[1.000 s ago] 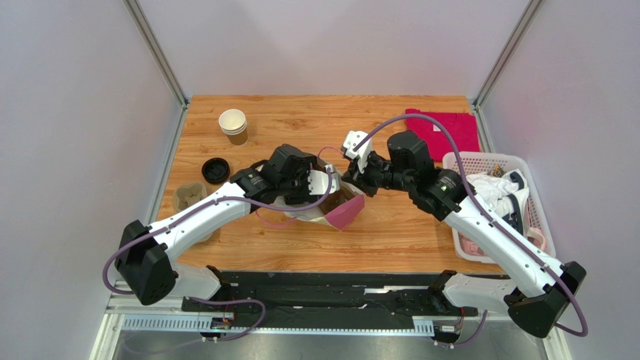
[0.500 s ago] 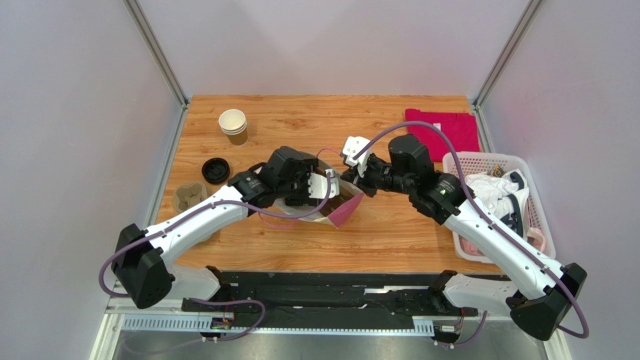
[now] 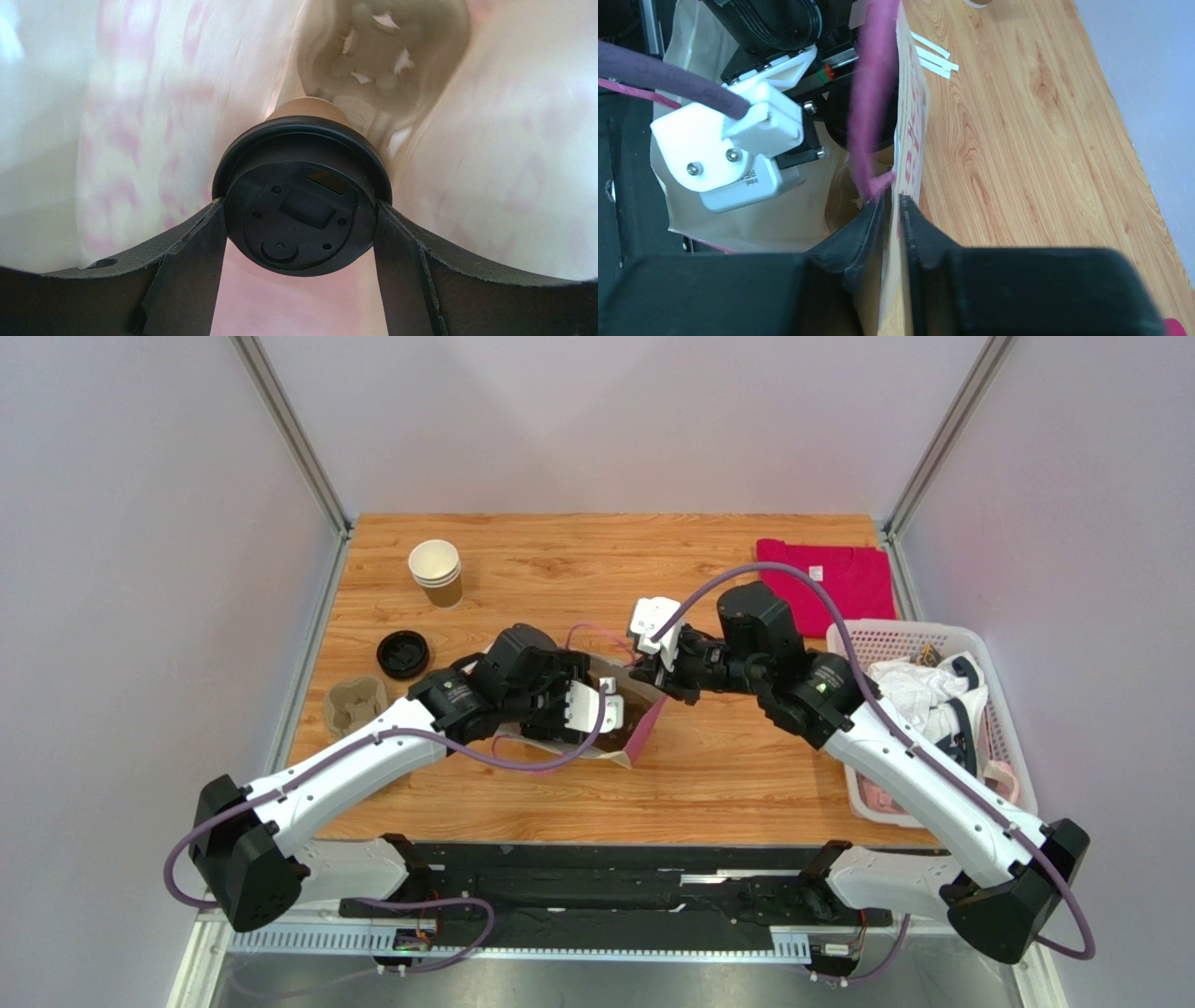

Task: Pack the takeout coffee

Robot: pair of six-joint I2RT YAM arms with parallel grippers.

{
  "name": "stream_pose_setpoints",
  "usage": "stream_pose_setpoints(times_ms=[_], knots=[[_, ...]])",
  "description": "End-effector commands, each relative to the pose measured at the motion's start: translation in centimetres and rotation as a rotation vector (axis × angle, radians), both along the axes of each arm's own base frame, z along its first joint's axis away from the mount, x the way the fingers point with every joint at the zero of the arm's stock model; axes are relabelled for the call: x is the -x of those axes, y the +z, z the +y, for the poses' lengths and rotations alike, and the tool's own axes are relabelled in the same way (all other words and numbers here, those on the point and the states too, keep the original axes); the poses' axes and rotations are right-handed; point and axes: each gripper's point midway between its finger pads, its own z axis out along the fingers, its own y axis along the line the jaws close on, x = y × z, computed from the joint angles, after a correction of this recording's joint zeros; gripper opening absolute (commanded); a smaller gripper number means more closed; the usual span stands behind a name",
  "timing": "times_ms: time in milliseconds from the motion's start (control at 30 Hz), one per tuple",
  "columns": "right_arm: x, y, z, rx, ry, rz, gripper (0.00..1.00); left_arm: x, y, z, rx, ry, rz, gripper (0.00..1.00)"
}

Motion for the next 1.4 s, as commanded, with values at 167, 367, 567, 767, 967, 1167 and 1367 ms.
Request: stream_pose_setpoints(times_ms=[167, 367, 567, 767, 967, 1167, 1367], knots=[[-0.3, -0.6, 0.6, 0.081, 0.025, 0.095, 0.39, 1.1, -1.1, 0.4, 0.003, -0.017, 0.02, 0.0], [-1.8, -0.5, 1.4, 0.091, -0.015, 0.12, 0.5, 1.4, -1.4, 0.7, 0.009, -0.012, 0.019, 0.0], [-2.3, -1.4, 2.4, 0.124, 0.025, 0.128, 0.22, 1.0, -1.2, 0.9, 0.015, 0.021, 0.008, 0.0], [-1.9, 0.3, 1.5, 0.102, 0.051, -0.016, 0.0, 0.2, 0.7, 1.6, 0.043, 0.073, -0.06, 0.0], [0.6, 0.6, 0.6, 0.107, 0.128, -0.185, 0.0, 0.8, 1.8, 2.0, 0.073, 0.044, -0.121, 0.0], [1.4, -0.3, 1.0, 0.168, 0.135, -0.334, 0.0, -0.2, 0.1, 2.5, 0.035, 0.086, -0.15, 0.0], [2.8, -1.1, 1.8, 0.255, 0.139, -0.347, 0.0, -1.0, -1.1, 3.1, -0.001, 0.151, -0.159, 0.0]])
